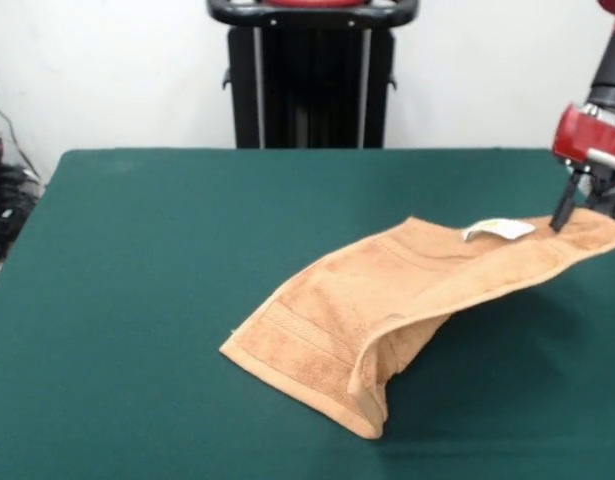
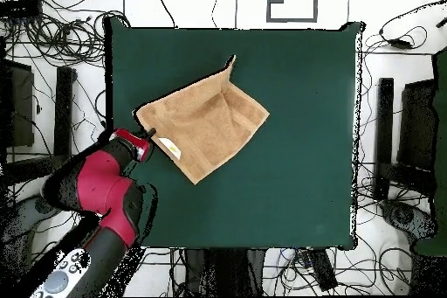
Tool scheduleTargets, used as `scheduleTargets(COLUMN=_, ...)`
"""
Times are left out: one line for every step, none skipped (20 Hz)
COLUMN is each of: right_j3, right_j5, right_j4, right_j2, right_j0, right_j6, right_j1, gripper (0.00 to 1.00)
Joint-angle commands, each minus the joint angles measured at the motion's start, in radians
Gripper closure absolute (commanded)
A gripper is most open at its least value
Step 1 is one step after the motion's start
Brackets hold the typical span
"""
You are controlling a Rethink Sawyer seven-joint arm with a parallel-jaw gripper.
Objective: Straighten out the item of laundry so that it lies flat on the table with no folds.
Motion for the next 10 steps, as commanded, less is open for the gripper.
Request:
scheduleTargets(right_j3=-0.065, right_j5=0.088, right_j4=0.059, right_j2=0.034, right_j0=0.023, right_j6=0.289, right_j1=0.053, gripper=1.00)
scheduleTargets(right_j3=-0.061, right_j5=0.077, right_j4=0.059, right_j2=0.038, right_j0=0.022, right_j6=0.286, right_j1=0.053, gripper=1.00)
scheduleTargets(right_j3=-0.058, right_j5=0.067, right_j4=0.058, right_j2=0.042, right_j0=0.021, right_j6=0.283, right_j1=0.054, gripper=1.00)
scheduleTargets(right_j3=-0.058, right_j5=0.056, right_j4=0.059, right_j2=0.045, right_j0=0.021, right_j6=0.281, right_j1=0.058, gripper=1.00)
scheduleTargets(right_j3=-0.057, right_j5=0.043, right_j4=0.058, right_j2=0.049, right_j0=0.019, right_j6=0.277, right_j1=0.064, gripper=1.00)
scheduleTargets(right_j3=-0.059, right_j5=0.034, right_j4=0.058, right_j2=0.049, right_j0=0.019, right_j6=0.274, right_j1=0.070, gripper=1.00)
scheduleTargets(right_j3=-0.061, right_j5=0.027, right_j4=0.056, right_j2=0.050, right_j0=0.018, right_j6=0.269, right_j1=0.078, gripper=1.00)
scheduleTargets(right_j3=-0.061, right_j5=0.015, right_j4=0.049, right_j2=0.057, right_j0=0.015, right_j6=0.259, right_j1=0.081, gripper=1.00)
scheduleTargets(right_j3=-0.057, right_j5=-0.003, right_j4=0.042, right_j2=0.069, right_j0=0.009, right_j6=0.249, right_j1=0.077, gripper=1.00)
scheduleTargets(right_j3=-0.053, right_j5=-0.017, right_j4=0.033, right_j2=0.084, right_j0=0.003, right_j6=0.238, right_j1=0.072, gripper=1.00)
